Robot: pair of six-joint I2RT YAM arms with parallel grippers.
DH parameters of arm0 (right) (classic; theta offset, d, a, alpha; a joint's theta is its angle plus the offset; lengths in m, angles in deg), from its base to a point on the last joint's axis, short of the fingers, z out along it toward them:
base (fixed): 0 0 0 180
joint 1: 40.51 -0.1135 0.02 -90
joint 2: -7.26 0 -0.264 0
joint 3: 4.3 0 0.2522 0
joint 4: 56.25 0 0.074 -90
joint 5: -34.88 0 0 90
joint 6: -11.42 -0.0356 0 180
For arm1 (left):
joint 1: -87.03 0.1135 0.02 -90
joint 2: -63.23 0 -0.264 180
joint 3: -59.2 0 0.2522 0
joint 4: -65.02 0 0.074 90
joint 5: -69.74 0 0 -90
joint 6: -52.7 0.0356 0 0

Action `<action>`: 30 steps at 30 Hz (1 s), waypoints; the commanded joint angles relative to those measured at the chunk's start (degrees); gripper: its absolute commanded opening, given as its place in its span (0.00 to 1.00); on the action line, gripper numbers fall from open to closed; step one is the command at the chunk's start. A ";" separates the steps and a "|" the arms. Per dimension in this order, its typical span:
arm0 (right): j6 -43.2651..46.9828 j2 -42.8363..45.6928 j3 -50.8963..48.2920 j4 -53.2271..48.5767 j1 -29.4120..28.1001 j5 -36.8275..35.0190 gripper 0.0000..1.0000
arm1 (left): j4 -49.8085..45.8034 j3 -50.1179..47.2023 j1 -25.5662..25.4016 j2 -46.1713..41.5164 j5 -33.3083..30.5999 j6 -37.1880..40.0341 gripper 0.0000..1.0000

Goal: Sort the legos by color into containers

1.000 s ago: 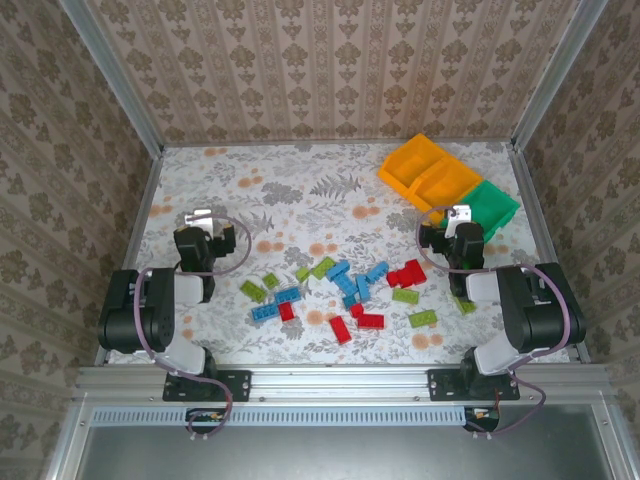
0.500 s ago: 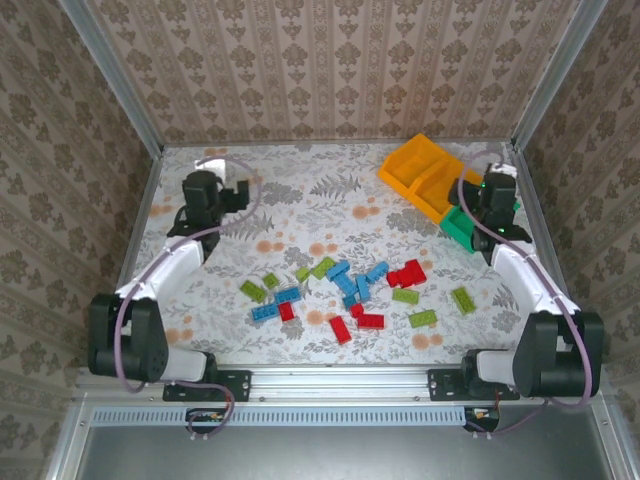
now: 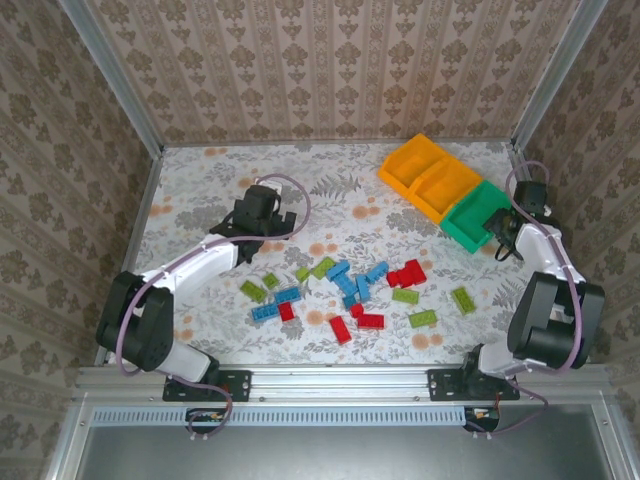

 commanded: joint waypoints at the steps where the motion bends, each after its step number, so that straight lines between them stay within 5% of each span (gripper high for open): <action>1: -0.49 -3.07 2.74 -2.20 0.07 4.93 0.71 | -1.66 0.15 -0.41 -0.44 -2.11 -3.00 1.00; 15: -0.60 -8.22 6.21 -0.75 -2.65 6.59 0.61 | -4.03 -5.37 0.53 -6.79 -6.89 -5.69 1.00; 23: 3.91 -12.26 10.86 -3.88 -6.24 5.28 0.20 | -5.65 -9.59 6.19 -12.66 -5.90 -10.50 1.00; 30: 8.89 -14.45 13.22 -2.95 -15.36 3.36 0.05 | -10.86 -11.96 11.08 -17.71 -4.16 -16.39 1.00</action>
